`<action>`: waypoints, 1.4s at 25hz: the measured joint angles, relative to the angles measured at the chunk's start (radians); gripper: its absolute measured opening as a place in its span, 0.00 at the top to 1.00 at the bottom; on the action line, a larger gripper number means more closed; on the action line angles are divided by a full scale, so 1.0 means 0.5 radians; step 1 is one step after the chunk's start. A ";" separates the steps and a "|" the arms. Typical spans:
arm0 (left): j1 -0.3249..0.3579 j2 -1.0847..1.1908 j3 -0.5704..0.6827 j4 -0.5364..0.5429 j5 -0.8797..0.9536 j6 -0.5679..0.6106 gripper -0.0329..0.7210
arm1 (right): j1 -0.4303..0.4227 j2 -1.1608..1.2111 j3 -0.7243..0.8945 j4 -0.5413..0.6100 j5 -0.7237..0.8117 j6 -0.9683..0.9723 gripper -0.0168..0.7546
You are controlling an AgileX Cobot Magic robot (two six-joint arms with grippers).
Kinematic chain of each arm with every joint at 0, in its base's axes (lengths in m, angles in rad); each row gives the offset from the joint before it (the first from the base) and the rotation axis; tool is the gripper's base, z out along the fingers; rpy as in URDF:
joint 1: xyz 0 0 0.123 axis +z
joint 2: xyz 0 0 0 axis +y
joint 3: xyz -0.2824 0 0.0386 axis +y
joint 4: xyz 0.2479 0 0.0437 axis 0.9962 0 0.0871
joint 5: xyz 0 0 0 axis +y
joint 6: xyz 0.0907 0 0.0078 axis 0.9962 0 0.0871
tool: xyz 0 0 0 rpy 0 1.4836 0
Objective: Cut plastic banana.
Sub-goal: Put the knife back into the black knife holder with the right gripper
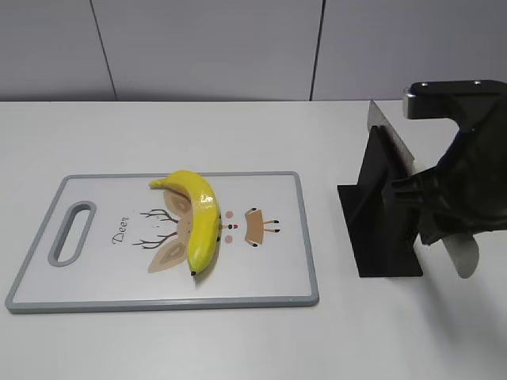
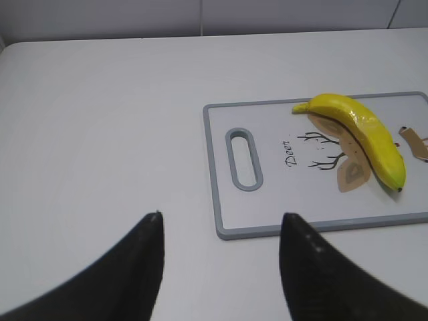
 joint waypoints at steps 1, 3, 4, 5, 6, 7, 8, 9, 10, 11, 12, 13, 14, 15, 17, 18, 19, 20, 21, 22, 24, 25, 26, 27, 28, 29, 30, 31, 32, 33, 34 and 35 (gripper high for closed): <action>0.000 0.000 0.000 0.000 0.000 0.000 0.26 | 0.000 0.018 0.000 0.009 -0.002 0.000 0.77; 0.000 0.000 0.000 0.000 0.000 0.000 0.26 | 0.000 0.033 0.000 0.025 -0.002 0.000 0.77; 0.000 0.000 0.000 0.000 0.000 0.000 0.26 | 0.000 0.033 0.000 0.029 -0.002 0.000 0.77; 0.000 0.000 0.000 0.000 0.000 0.000 0.26 | 0.000 0.033 0.000 0.031 -0.002 0.000 0.77; 0.000 0.000 0.000 0.000 0.000 0.000 0.26 | 0.000 0.033 0.000 0.033 -0.002 0.000 0.77; 0.000 0.000 0.000 0.000 0.000 0.000 0.26 | 0.000 0.033 0.000 0.035 -0.002 0.000 0.77; 0.000 0.000 0.000 0.002 0.000 0.000 0.26 | 0.000 0.033 0.000 0.034 -0.002 0.000 0.76; 0.000 0.000 0.000 0.002 0.000 0.000 0.26 | 0.000 0.033 0.000 0.034 -0.006 0.000 0.74; 0.000 0.000 0.000 0.002 0.000 0.000 0.26 | 0.000 0.033 0.000 0.034 -0.015 0.000 0.68; 0.000 0.000 0.000 0.002 0.000 0.000 0.26 | 0.000 0.033 0.000 0.034 -0.019 -0.002 0.61; 0.000 0.000 0.000 0.002 0.000 0.000 0.26 | 0.000 0.033 0.000 0.034 -0.019 -0.019 0.52; 0.000 0.000 0.000 0.002 0.000 0.000 0.26 | 0.000 0.033 0.000 0.034 -0.020 -0.040 0.41; 0.000 0.000 0.000 0.002 0.000 0.000 0.26 | 0.000 0.033 -0.002 0.034 -0.020 -0.060 0.30; 0.000 0.000 0.000 0.002 0.000 0.000 0.26 | 0.000 0.029 -0.009 0.034 -0.022 -0.071 0.23; 0.000 0.000 0.000 0.002 0.000 0.000 0.27 | 0.000 -0.012 -0.011 0.034 -0.026 -0.126 0.16; 0.000 0.000 0.000 0.004 0.000 0.000 0.27 | 0.000 -0.042 -0.011 0.042 -0.026 -0.161 0.15; 0.000 0.000 0.000 0.004 0.000 0.000 0.27 | 0.000 -0.086 -0.011 0.055 -0.026 -0.228 0.15; 0.000 0.000 0.000 0.004 0.000 0.000 0.27 | 0.000 -0.140 -0.012 0.083 -0.026 -0.312 0.14; 0.000 0.000 0.000 0.004 0.000 0.000 0.27 | 0.000 -0.188 -0.015 0.125 -0.026 -0.407 0.14; 0.000 0.000 0.000 0.004 0.000 0.000 0.27 | 0.000 -0.260 -0.015 0.179 -0.026 -0.491 0.14; 0.000 0.000 0.000 0.001 0.000 0.000 0.27 | 0.000 -0.387 -0.004 0.283 -0.030 -0.734 0.14; 0.000 0.000 0.000 -0.002 0.000 0.000 0.27 | 0.000 -0.449 0.013 0.343 -0.040 -0.840 0.14; 0.000 0.000 0.000 -0.004 0.000 0.000 0.27 | 0.000 -0.529 0.048 0.375 -0.048 -0.941 0.14; 0.000 0.000 0.000 -0.006 0.000 0.000 0.27 | 0.000 -0.608 0.098 0.400 -0.051 -1.013 0.14; 0.000 0.000 0.000 -0.008 0.000 0.000 0.27 | 0.000 -0.677 0.148 0.406 -0.052 -1.058 0.14; 0.000 0.000 0.000 -0.009 0.000 0.000 0.27 | 0.000 -0.763 0.215 0.408 -0.052 -1.101 0.14; 0.000 0.000 0.000 -0.009 0.000 0.000 0.27 | 0.000 -0.852 0.290 0.410 -0.052 -1.138 0.14; 0.000 0.000 0.000 -0.009 0.000 0.000 0.27 | 0.000 -0.943 0.365 0.412 -0.052 -1.171 0.15; 0.000 0.000 0.000 -0.010 0.000 0.000 0.27 | 0.000 -1.022 0.428 0.413 -0.052 -1.195 0.16; 0.000 0.000 0.000 -0.010 0.000 0.000 0.27 | 0.000 -1.115 0.497 0.414 -0.050 -1.219 0.16; 0.000 0.000 0.000 -0.010 0.000 0.000 0.27 | 0.000 -1.211 0.559 0.414 -0.050 -1.233 0.17; 0.000 0.000 0.000 -0.010 0.000 0.000 0.27 | 0.000 -1.292 0.605 0.414 -0.046 -1.242 0.18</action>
